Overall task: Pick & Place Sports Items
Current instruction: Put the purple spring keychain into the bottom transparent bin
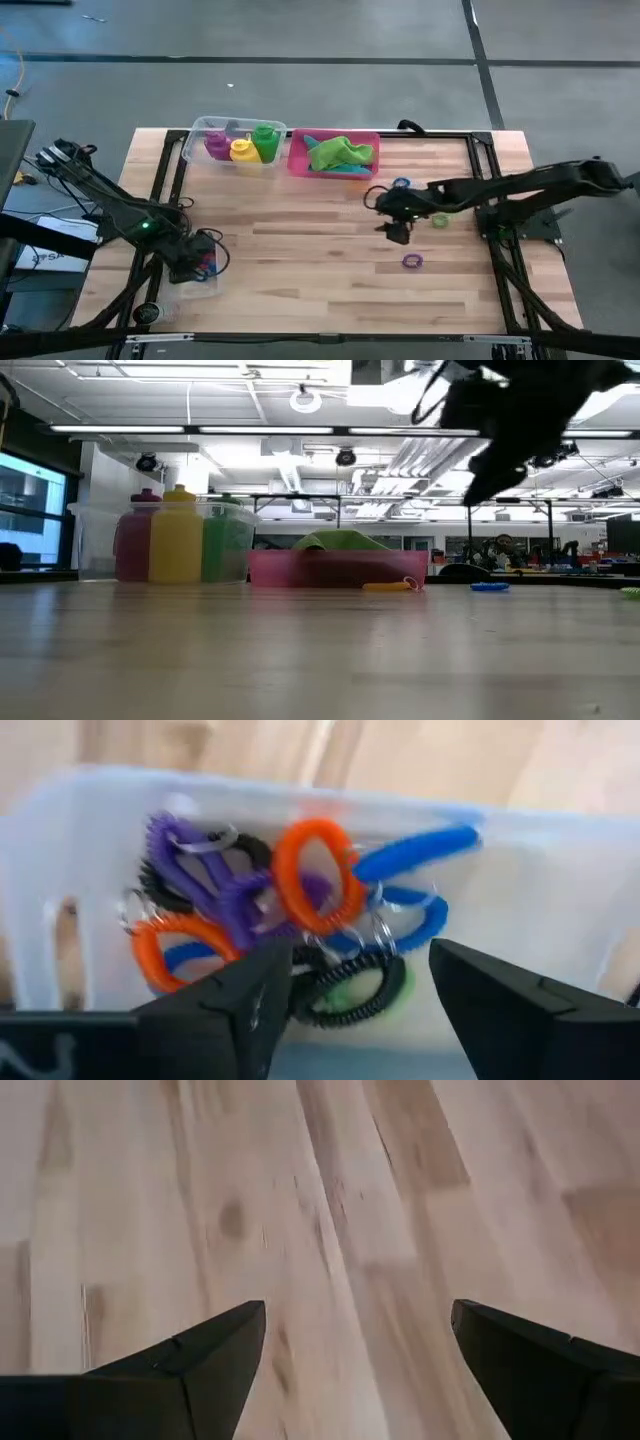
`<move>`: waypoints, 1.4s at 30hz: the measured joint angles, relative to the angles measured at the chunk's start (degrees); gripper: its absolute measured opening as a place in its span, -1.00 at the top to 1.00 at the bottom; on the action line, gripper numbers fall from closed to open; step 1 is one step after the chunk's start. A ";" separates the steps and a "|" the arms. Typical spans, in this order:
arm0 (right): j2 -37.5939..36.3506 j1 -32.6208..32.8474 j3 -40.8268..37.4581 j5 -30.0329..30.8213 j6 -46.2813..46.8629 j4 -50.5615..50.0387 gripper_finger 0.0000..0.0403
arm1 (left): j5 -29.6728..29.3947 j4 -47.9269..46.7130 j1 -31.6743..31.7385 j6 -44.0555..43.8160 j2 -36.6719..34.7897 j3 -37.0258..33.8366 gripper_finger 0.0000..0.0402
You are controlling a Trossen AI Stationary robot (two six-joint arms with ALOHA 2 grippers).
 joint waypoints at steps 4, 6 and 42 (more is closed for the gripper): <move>-2.84 1.41 0.01 -2.37 0.07 -7.11 -0.28 | -5.49 0.28 0.00 -2.08 -1.56 0.00 0.04; -3.29 2.44 0.03 -4.14 -0.37 -9.28 -0.28 | -7.65 0.59 0.00 -2.63 -2.63 0.00 0.04; 17.84 19.50 -0.01 3.39 -2.73 -13.81 -0.28 | -18.80 24.69 10.11 21.97 -7.03 0.02 0.04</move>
